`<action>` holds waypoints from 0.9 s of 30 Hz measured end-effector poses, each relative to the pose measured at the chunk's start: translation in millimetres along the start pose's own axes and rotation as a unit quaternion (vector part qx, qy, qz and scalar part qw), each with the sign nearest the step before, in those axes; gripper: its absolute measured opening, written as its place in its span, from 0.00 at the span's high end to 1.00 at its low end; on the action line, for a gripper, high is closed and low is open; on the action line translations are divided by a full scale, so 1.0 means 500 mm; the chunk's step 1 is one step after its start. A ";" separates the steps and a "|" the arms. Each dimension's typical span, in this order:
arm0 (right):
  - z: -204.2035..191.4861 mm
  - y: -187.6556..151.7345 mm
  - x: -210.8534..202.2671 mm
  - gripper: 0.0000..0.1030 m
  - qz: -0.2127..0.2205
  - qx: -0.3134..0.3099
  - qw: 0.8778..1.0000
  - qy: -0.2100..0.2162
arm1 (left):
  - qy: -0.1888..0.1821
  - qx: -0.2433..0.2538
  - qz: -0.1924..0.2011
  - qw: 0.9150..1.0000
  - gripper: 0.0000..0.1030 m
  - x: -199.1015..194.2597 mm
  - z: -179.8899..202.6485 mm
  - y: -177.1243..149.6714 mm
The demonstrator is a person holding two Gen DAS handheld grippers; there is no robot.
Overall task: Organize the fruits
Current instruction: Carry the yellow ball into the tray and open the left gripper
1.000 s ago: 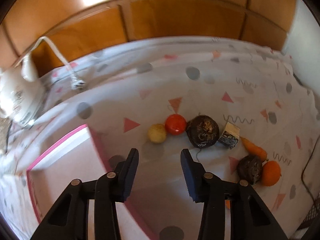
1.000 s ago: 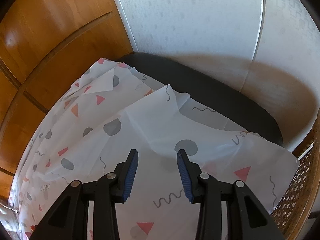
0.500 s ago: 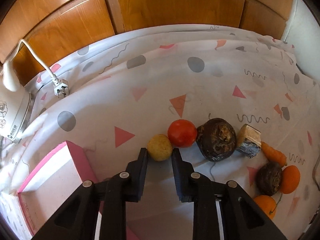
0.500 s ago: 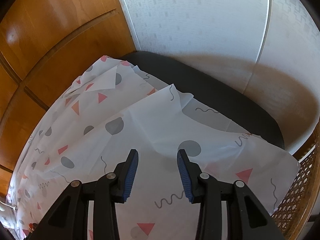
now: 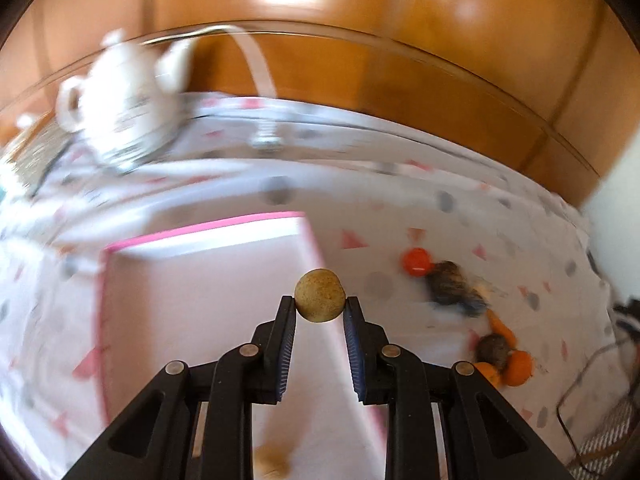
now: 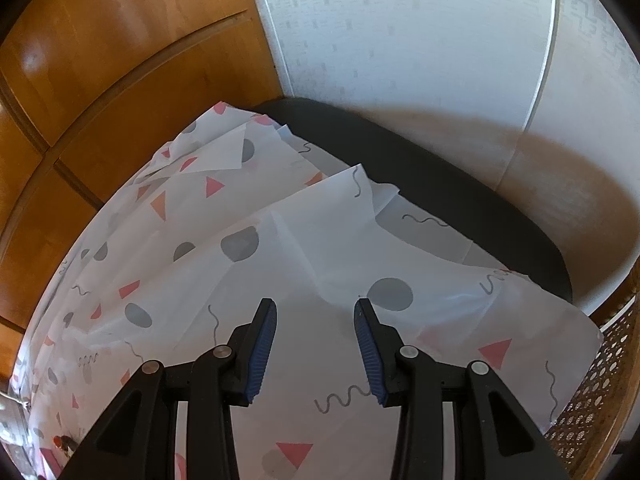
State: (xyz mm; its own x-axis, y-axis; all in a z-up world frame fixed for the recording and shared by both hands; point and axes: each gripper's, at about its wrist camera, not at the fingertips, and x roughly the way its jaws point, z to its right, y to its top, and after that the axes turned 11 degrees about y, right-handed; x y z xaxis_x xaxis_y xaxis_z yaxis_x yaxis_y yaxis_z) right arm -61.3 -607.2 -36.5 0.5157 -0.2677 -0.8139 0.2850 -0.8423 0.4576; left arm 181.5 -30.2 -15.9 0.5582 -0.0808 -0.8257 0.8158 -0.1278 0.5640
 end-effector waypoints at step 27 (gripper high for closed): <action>-0.030 -0.019 0.018 0.60 -0.030 -0.036 0.999 0.008 | 0.089 -0.097 0.011 0.991 0.44 -0.068 -0.108 -0.173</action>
State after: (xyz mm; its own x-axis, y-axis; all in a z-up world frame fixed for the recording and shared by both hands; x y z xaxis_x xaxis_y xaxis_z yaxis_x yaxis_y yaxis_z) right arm -47.2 -594.5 -43.1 0.5076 -0.2095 -0.8358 0.3729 -0.8210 0.4323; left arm 100.3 36.7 -36.4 0.5793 0.0959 -0.8095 0.8077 0.0660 0.5859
